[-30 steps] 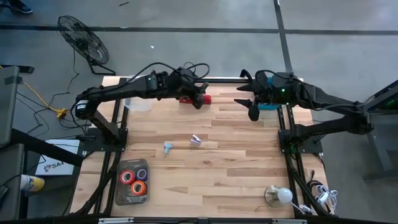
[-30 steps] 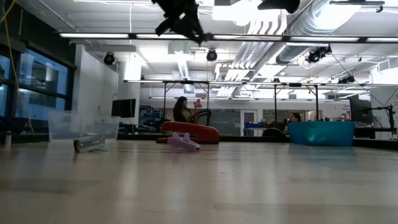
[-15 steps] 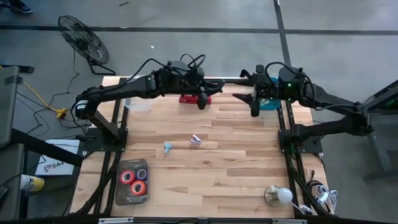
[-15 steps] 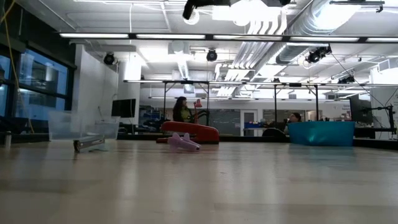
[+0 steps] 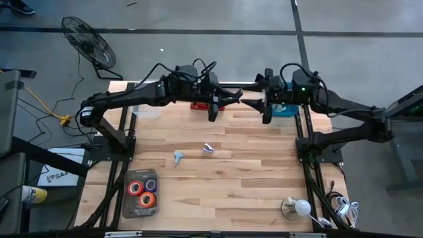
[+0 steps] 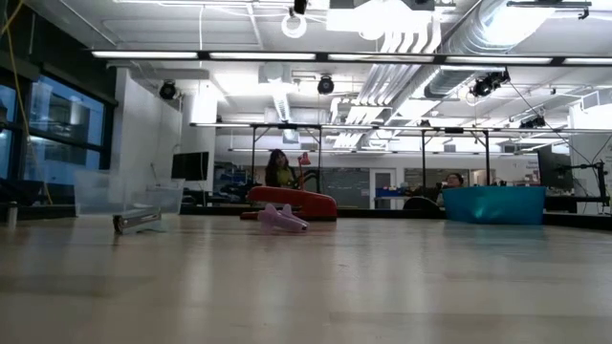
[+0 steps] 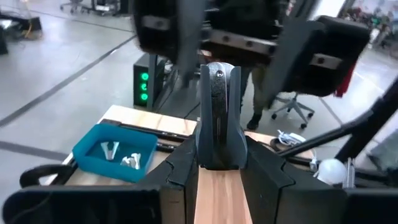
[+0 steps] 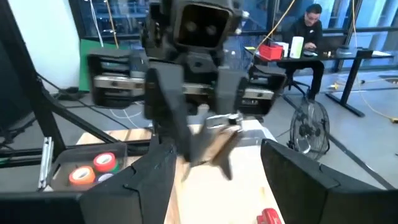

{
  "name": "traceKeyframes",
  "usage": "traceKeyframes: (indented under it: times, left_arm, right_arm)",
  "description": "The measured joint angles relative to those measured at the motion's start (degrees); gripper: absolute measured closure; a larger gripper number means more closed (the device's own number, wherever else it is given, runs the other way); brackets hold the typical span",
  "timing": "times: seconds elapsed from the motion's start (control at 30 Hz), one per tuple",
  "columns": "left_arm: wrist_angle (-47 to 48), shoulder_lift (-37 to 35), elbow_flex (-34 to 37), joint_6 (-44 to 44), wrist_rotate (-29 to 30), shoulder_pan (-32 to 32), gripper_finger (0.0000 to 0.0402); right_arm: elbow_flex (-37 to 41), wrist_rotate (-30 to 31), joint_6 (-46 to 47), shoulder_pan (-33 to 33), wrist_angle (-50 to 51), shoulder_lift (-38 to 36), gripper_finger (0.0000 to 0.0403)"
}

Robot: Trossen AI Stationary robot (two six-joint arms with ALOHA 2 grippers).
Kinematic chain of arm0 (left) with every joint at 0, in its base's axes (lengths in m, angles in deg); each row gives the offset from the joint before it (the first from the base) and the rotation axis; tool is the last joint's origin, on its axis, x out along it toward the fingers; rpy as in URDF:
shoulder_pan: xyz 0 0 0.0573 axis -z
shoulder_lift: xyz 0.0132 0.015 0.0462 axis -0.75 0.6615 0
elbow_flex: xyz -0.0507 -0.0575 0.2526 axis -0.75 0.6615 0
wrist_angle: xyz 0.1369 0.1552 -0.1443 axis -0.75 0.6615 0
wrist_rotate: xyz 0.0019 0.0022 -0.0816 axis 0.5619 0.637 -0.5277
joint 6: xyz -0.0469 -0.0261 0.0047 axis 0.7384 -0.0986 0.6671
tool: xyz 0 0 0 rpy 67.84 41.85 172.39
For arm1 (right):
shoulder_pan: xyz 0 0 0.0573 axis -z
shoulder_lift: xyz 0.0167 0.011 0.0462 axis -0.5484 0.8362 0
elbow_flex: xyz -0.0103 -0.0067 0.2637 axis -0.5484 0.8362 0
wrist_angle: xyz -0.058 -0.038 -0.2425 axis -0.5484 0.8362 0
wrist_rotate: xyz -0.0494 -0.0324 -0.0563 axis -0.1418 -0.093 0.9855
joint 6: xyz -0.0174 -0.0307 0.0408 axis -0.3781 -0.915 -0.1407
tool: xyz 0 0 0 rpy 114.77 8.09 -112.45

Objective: Pick and place Stapler, Stapler remover, tape
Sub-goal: Put the black staple remover into the blue bin

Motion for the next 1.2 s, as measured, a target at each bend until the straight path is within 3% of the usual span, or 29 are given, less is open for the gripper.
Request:
traceKeyframes:
  times: [0.43, 0.83, 1.1, 1.2]
  left_arm:
    - [0.1, 0.0, 0.0, -0.9, -0.1, 1.0, 0.0313]
    - [0.1, 0.0, 0.0, -2.5, 0.0, 1.0, 0.0313]
    - [0.5, 0.0, 0.0, -2.3, 0.0, 1.0, 0.0313]
    - [0.7, 0.0, 0.0, -1.6, 0.0, 1.0, 0.0289]
  right_arm:
    - [0.0, -3.4, 0.0, 0.0, -4.5, 2.3, 0.0188]
    - [0.0, -3.6, 0.5, 0.0, -4.7, 2.1, 0.0325]
    - [0.0, -3.6, 0.5, 0.0, -4.4, 2.1, 0.0326]
    - [0.0, -3.5, 0.1, 0.0, -4.2, 2.1, 0.0326]
